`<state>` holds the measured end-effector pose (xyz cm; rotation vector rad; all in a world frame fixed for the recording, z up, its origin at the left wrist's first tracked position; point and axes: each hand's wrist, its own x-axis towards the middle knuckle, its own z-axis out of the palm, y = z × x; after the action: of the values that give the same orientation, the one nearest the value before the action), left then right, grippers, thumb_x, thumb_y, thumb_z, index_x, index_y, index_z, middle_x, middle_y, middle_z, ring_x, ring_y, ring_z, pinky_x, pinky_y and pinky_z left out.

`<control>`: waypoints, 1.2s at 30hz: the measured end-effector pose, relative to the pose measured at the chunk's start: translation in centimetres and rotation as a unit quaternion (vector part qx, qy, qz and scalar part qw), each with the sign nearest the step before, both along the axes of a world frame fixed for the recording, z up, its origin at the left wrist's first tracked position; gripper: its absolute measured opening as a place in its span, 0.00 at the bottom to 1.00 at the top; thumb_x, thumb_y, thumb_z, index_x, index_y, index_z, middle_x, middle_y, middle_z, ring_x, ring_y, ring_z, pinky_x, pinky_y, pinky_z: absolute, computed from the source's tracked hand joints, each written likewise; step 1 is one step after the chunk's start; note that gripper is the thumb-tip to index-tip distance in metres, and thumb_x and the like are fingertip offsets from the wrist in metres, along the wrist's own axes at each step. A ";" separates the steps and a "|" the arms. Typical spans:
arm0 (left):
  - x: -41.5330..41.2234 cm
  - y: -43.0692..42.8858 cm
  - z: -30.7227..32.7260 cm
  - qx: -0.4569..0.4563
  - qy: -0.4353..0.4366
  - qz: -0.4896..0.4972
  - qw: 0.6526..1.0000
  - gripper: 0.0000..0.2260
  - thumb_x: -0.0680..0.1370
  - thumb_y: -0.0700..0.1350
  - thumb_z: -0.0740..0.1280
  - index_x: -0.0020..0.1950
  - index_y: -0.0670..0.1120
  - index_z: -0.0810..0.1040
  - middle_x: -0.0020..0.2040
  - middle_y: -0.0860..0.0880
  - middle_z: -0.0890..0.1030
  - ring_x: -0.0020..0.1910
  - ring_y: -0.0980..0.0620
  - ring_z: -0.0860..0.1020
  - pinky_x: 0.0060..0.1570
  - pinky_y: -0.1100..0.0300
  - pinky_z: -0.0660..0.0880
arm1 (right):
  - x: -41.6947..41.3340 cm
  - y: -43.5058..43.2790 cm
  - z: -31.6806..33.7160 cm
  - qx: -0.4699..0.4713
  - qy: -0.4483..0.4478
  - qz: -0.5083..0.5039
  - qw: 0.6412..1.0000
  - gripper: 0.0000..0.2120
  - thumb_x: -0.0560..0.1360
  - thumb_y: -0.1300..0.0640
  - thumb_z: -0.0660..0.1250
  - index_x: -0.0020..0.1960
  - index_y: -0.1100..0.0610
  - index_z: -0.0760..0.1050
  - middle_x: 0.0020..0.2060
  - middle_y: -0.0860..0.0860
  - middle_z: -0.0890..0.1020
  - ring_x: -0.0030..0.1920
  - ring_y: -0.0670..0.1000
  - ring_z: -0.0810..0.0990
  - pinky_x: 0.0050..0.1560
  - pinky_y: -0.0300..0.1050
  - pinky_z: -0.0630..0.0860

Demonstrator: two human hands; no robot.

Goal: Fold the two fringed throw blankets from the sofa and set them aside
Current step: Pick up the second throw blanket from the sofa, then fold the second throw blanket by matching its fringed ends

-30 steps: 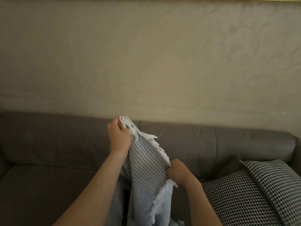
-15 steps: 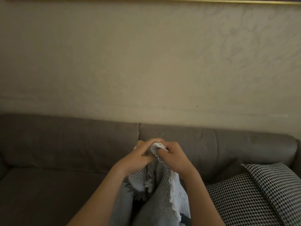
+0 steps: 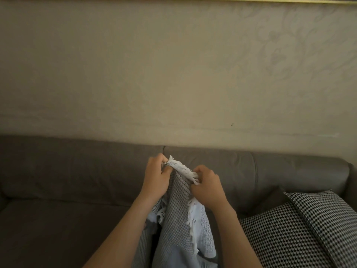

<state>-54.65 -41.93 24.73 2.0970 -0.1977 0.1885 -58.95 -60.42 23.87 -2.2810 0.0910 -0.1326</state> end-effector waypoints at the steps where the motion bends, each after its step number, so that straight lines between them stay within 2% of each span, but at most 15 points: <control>1: 0.1 0.0 0.1 -0.006 -0.002 0.010 1.000 0.10 0.82 0.37 0.68 0.44 0.46 0.71 0.50 0.45 0.72 0.46 0.56 0.71 0.41 0.64 0.66 | 0.0 -0.1 -0.4 -0.014 0.009 0.004 1.000 0.10 0.68 0.66 0.70 0.42 0.52 0.75 0.30 0.46 0.79 0.29 0.45 0.74 0.29 0.39 0.68; 4: 0.4 0.0 0.2 -0.013 -0.003 0.041 0.999 0.10 0.81 0.37 0.68 0.43 0.47 0.71 0.50 0.46 0.71 0.44 0.62 0.69 0.42 0.64 0.64 | 0.1 -0.4 -1.6 -0.041 0.043 0.020 0.998 0.10 0.66 0.67 0.66 0.31 0.60 0.65 0.25 0.50 0.68 0.28 0.48 0.62 0.30 0.46 0.58; 7: 0.3 -0.3 0.5 -0.029 0.015 0.072 0.997 0.08 0.83 0.39 0.67 0.45 0.44 0.71 0.51 0.46 0.70 0.44 0.58 0.70 0.44 0.58 0.64 | -0.1 -0.7 -2.3 -0.067 0.112 0.014 0.991 0.18 0.70 0.66 0.65 0.30 0.56 0.57 0.26 0.50 0.64 0.28 0.47 0.60 0.26 0.40 0.54; 9: 0.4 -0.4 0.8 -0.052 0.022 0.106 0.993 0.09 0.84 0.42 0.65 0.44 0.44 0.70 0.50 0.46 0.71 0.43 0.55 0.70 0.44 0.57 0.63 | -0.4 -1.2 -3.1 -0.090 0.159 -0.002 0.983 0.17 0.74 0.64 0.66 0.33 0.57 0.59 0.29 0.50 0.67 0.29 0.47 0.64 0.26 0.38 0.57; 12: 1.2 0.2 1.2 -0.091 0.034 0.172 0.980 0.13 0.84 0.47 0.64 0.41 0.44 0.69 0.49 0.40 0.75 0.41 0.47 0.71 0.43 0.51 0.65 | -0.9 -1.9 -4.1 -0.092 0.189 -0.029 0.977 0.14 0.76 0.63 0.65 0.35 0.59 0.62 0.33 0.52 0.71 0.33 0.51 0.70 0.32 0.44 0.66; 15: 2.1 0.8 1.2 -0.106 0.059 0.226 0.967 0.14 0.84 0.48 0.63 0.39 0.45 0.70 0.50 0.37 0.78 0.44 0.42 0.75 0.43 0.51 0.67 | -1.2 -2.4 -3.3 -0.065 0.181 -0.032 0.981 0.16 0.75 0.65 0.63 0.32 0.58 0.61 0.28 0.51 0.69 0.29 0.48 0.66 0.28 0.41 0.62; 17: 2.4 1.2 0.5 -0.093 0.080 0.229 0.966 0.14 0.83 0.49 0.63 0.40 0.45 0.71 0.49 0.37 0.79 0.48 0.37 0.77 0.46 0.47 0.71 | -1.4 -2.2 -2.0 0.001 0.173 -0.001 0.985 0.16 0.73 0.67 0.63 0.31 0.57 0.62 0.26 0.50 0.67 0.28 0.47 0.64 0.29 0.41 0.61; 20: 2.1 1.6 -0.7 -0.042 0.128 0.163 0.977 0.15 0.84 0.49 0.65 0.39 0.44 0.72 0.42 0.43 0.78 0.46 0.37 0.78 0.44 0.47 0.71 | -2.2 -1.5 -0.2 0.195 0.175 0.035 0.964 0.07 0.70 0.67 0.63 0.34 0.65 0.69 0.30 0.56 0.67 0.30 0.50 0.65 0.31 0.42 0.61; 22: 1.3 1.6 -1.0 -0.018 0.155 0.108 0.982 0.12 0.82 0.47 0.70 0.41 0.43 0.78 0.40 0.47 0.78 0.45 0.42 0.78 0.45 0.49 0.73 | -2.6 -1.2 0.5 0.344 0.163 0.032 0.924 0.10 0.71 0.64 0.64 0.39 0.73 0.73 0.34 0.60 0.72 0.33 0.55 0.70 0.34 0.44 0.68; 24: 0.5 1.7 -1.4 -0.014 0.173 0.091 0.981 0.03 0.80 0.41 0.72 0.53 0.43 0.83 0.51 0.48 0.82 0.54 0.45 0.80 0.56 0.51 0.77 | -2.6 -1.1 1.4 0.446 0.132 -0.009 0.885 0.12 0.77 0.65 0.64 0.47 0.75 0.79 0.39 0.64 0.80 0.38 0.60 0.79 0.40 0.48 0.77; 26: 0.2 2.0 -1.9 0.004 0.176 0.096 0.980 0.14 0.79 0.34 0.69 0.64 0.44 0.82 0.64 0.45 0.81 0.64 0.44 0.78 0.65 0.51 0.76 | -2.5 -1.1 2.2 0.513 0.106 -0.076 0.849 0.11 0.81 0.64 0.65 0.52 0.69 0.84 0.45 0.66 0.85 0.44 0.63 0.85 0.47 0.54 0.83; 28: -0.1 2.4 -2.0 0.012 0.176 0.083 0.981 0.18 0.78 0.31 0.67 0.66 0.44 0.82 0.66 0.45 0.80 0.66 0.44 0.78 0.65 0.52 0.77 | -2.3 -1.3 2.5 0.543 0.055 -0.147 0.825 0.11 0.82 0.61 0.66 0.58 0.65 0.84 0.51 0.65 0.87 0.53 0.64 0.86 0.58 0.60 0.82; 30: -0.5 2.6 -1.6 0.016 0.154 0.041 0.987 0.18 0.78 0.30 0.66 0.62 0.47 0.83 0.63 0.47 0.81 0.61 0.48 0.79 0.57 0.57 0.77 | -2.1 -1.3 2.2 0.549 -0.022 -0.187 0.815 0.11 0.83 0.61 0.66 0.63 0.59 0.83 0.55 0.62 0.87 0.58 0.63 0.86 0.63 0.62 0.82; 33: -0.9 2.4 -0.2 -0.012 0.109 -0.042 0.993 0.14 0.78 0.31 0.66 0.52 0.50 0.83 0.47 0.51 0.80 0.42 0.58 0.77 0.39 0.67 0.72 | -2.2 -0.6 2.2 0.502 -0.112 -0.232 0.826 0.20 0.84 0.66 0.60 0.67 0.47 0.79 0.51 0.54 0.86 0.49 0.55 0.86 0.53 0.52 0.82; 36: -1.2 2.0 1.8 -0.068 0.093 -0.125 0.985 0.12 0.77 0.32 0.72 0.46 0.49 0.82 0.37 0.54 0.78 0.35 0.58 0.74 0.38 0.64 0.71 | -2.6 0.4 1.9 0.407 -0.140 -0.196 0.881 0.21 0.81 0.67 0.58 0.62 0.47 0.81 0.38 0.54 0.79 0.37 0.54 0.75 0.37 0.48 0.74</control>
<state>-55.87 -39.92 26.53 1.9212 -0.3234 -0.1408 -61.56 -60.00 25.81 -1.3578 0.3821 -0.5284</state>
